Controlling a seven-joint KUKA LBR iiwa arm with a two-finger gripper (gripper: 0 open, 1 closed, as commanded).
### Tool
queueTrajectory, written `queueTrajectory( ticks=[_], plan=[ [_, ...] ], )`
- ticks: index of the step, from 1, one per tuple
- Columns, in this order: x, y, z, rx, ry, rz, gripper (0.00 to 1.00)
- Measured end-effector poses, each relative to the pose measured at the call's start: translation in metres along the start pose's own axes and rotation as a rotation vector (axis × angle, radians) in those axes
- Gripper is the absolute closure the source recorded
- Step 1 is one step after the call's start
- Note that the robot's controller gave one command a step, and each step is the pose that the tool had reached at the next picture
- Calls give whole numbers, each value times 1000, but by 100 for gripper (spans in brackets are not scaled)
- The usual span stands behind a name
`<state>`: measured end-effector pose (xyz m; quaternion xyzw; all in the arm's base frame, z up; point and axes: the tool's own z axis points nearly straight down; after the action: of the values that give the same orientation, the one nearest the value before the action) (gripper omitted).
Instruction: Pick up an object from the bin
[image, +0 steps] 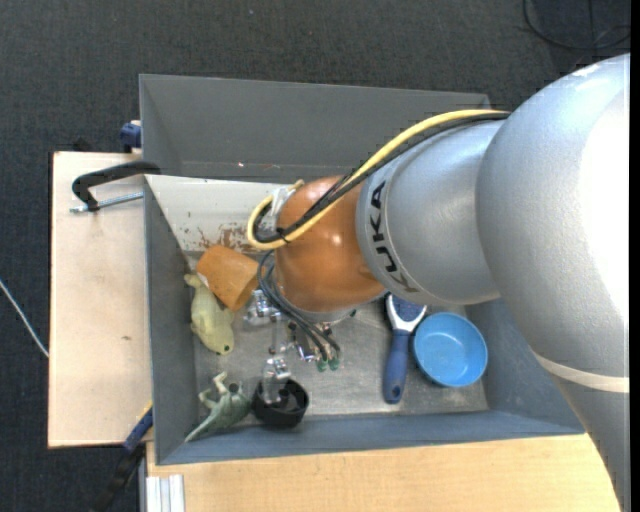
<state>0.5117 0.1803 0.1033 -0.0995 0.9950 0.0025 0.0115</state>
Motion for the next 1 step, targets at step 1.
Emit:
queueTrajectory(
  ticks=[1],
  plan=[
    [21,-38,-10,-5,18,-672,0]
  ],
)
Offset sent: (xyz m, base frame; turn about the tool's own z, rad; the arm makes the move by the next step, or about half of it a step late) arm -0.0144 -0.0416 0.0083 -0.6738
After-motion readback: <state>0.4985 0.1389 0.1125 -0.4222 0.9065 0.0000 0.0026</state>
